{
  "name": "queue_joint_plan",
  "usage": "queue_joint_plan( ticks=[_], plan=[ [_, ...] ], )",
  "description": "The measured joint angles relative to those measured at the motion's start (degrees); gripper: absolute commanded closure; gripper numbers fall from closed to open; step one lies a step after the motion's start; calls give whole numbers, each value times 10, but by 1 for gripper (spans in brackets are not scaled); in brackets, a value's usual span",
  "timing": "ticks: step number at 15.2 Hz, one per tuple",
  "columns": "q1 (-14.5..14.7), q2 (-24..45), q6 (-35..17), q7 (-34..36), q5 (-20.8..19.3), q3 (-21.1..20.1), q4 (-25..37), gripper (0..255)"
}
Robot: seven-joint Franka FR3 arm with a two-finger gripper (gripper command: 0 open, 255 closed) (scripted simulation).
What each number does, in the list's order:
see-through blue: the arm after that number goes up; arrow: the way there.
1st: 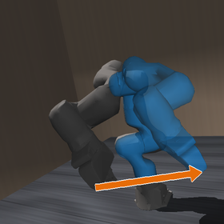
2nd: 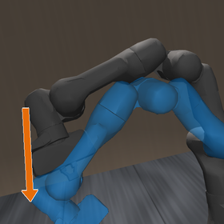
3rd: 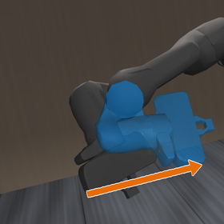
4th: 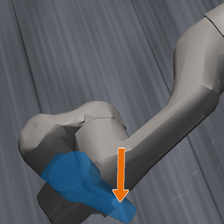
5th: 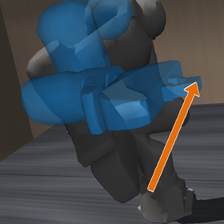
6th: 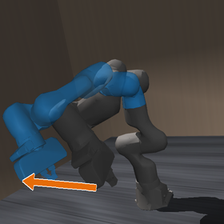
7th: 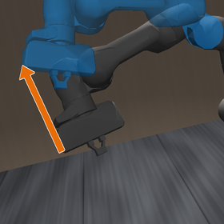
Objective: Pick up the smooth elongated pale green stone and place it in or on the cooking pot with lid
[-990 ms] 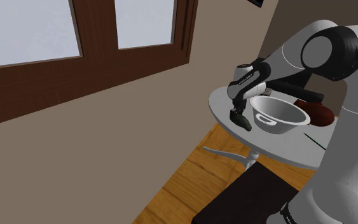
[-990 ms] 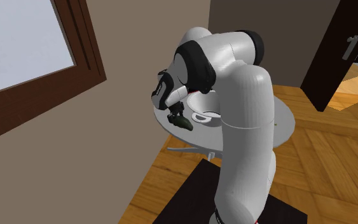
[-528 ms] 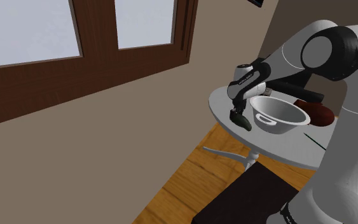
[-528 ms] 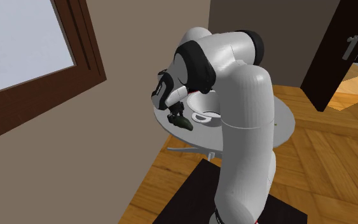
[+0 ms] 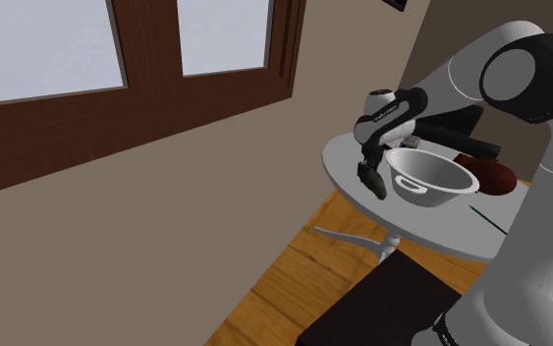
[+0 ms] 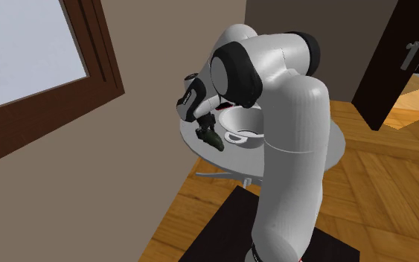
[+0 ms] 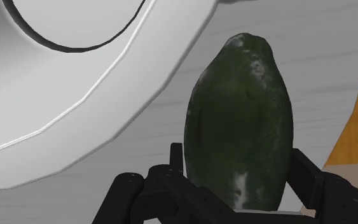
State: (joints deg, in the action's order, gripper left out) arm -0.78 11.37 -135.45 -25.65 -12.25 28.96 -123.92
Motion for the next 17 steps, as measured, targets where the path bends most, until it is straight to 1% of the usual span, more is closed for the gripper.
queue_joint_plan(
  ticks=[17],
  plan=[
    [12,-77,123,-3,-24,3,52,255]
  ],
)
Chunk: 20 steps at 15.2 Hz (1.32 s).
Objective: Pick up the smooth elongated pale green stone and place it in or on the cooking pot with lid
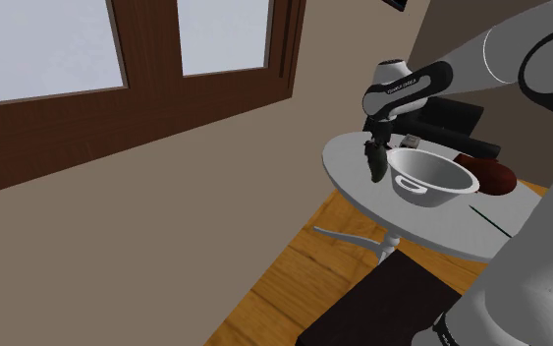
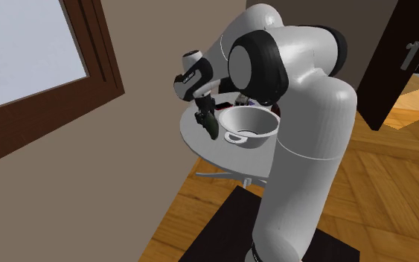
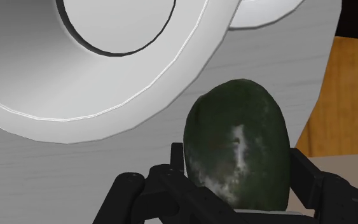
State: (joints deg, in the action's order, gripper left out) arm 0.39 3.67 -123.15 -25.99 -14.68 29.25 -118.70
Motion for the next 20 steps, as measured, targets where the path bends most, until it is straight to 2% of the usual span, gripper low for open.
queue_joint_plan(
  ticks=[16,20],
  plan=[
    [6,-40,115,-14,-6,-4,80,255],
    [-13,-42,112,-54,-7,15,84,255]
  ],
)
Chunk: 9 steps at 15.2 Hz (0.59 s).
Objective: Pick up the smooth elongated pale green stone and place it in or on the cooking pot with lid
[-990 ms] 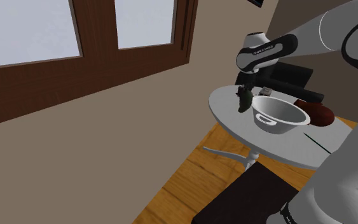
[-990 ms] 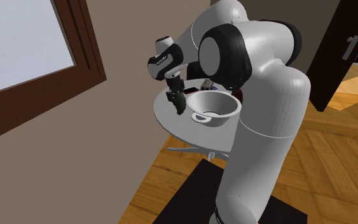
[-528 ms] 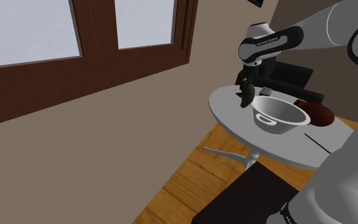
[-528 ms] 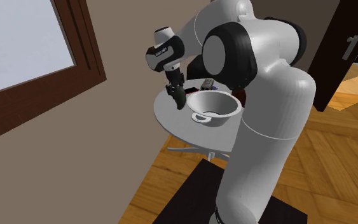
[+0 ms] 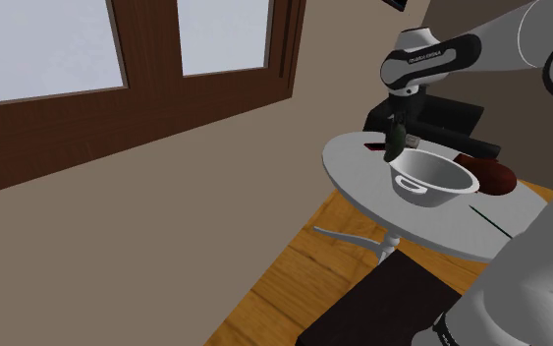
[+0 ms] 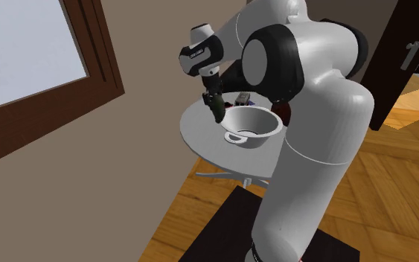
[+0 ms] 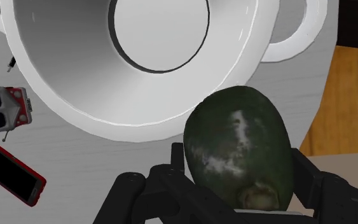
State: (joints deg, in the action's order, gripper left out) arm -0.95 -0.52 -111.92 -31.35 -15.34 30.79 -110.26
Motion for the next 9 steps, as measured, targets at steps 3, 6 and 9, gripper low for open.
queue_joint_plan(
  ticks=[3,6,9],
  plan=[
    [-21,0,-9,-42,2,22,2,255],
    [-41,3,-18,-82,6,42,5,255],
    [-64,21,-28,-132,21,64,21,255]
  ],
)
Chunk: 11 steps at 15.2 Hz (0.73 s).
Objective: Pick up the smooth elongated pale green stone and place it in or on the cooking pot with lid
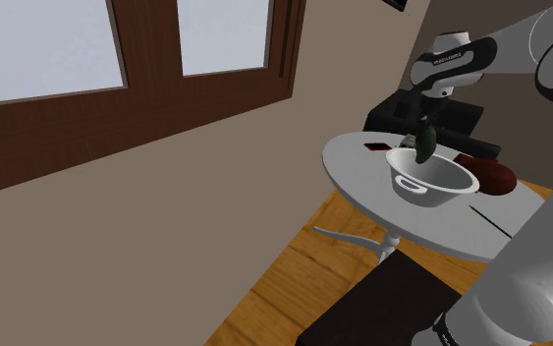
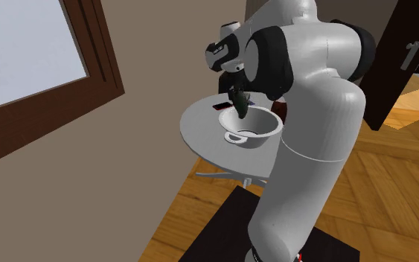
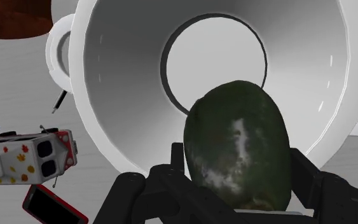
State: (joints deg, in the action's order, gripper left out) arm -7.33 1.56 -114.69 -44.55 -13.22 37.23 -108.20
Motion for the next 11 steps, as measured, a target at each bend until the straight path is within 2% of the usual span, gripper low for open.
queue_joint_plan(
  ticks=[4,11],
  plan=[
    [-30,29,-9,-61,26,24,26,255],
    [-37,47,-62,-67,36,27,-10,255]
  ],
)
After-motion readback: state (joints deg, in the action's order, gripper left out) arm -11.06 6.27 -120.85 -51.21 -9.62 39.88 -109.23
